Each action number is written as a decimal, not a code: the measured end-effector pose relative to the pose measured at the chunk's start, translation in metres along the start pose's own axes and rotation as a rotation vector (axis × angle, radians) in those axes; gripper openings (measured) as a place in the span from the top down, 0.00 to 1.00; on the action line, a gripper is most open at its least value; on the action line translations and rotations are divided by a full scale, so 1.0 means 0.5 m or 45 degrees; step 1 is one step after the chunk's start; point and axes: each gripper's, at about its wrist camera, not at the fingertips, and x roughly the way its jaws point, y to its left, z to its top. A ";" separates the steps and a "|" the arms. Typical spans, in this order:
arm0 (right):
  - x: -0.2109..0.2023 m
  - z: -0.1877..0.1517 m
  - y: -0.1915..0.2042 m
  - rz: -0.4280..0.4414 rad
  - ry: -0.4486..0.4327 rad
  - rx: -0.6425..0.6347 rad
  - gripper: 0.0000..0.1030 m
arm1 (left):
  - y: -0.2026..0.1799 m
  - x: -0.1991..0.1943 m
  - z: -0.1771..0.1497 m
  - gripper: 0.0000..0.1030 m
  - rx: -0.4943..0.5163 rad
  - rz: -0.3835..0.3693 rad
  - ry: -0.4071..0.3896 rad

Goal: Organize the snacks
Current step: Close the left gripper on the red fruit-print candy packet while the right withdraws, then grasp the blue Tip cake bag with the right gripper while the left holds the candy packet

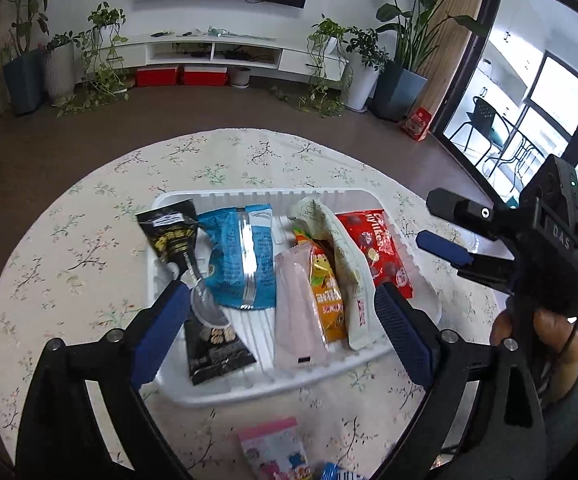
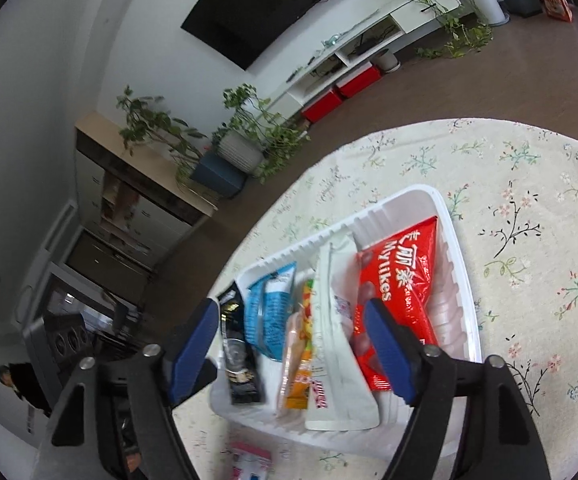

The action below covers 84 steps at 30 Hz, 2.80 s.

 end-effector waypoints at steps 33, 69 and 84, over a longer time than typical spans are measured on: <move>-0.138 -0.157 0.058 -0.088 -0.084 -0.128 0.09 | -0.076 -0.218 -0.521 0.35 -0.016 0.204 0.391; -0.104 -0.416 0.216 -0.360 0.371 -0.827 0.27 | 0.017 -0.230 -0.488 0.72 -0.067 -0.074 0.203; -0.014 -0.486 0.225 -0.552 0.628 -1.103 0.51 | 0.058 -0.240 -0.508 0.72 -0.102 -0.157 0.158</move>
